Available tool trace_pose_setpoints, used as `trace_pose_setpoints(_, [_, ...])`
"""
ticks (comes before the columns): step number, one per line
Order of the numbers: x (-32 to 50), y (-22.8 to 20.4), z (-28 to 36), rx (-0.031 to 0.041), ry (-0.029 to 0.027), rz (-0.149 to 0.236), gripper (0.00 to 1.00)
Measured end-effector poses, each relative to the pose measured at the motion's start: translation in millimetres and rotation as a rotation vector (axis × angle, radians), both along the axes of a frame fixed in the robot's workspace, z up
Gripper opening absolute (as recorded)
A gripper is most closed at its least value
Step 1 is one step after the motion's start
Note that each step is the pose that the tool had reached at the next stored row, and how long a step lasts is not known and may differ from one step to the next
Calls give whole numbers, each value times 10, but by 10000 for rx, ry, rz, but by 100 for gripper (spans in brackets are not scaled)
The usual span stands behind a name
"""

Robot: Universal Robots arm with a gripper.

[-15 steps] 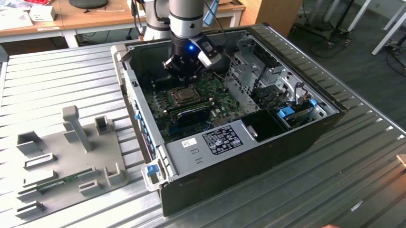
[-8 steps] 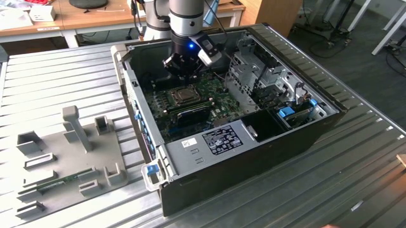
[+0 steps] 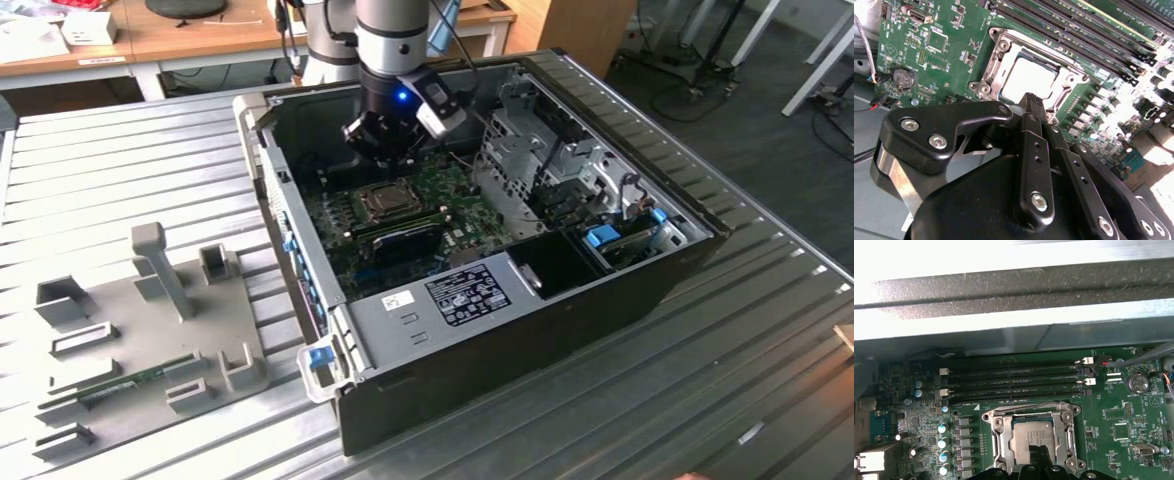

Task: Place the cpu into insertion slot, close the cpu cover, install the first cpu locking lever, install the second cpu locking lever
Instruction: 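Install the second cpu locking lever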

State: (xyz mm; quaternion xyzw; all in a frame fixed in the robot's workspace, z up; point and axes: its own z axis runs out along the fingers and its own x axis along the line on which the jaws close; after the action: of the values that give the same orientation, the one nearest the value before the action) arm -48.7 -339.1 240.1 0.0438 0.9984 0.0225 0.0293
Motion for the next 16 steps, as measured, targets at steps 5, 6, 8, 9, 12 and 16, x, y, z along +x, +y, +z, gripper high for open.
trace_pose_setpoints(5, [0,1,4,6,-3,0,11])
trace_pose_setpoints(6, [0,0,5,3,-2,0,11])
trace_pose_setpoints(8, [0,0,6,-5,-1,1,11])
trace_pose_setpoints(9, [0,-1,6,-21,0,1,11])
trace_pose_setpoints(12, [1,-16,5,-86,2,1,11])
trace_pose_setpoints(16, [1,-60,5,-179,5,1,11])
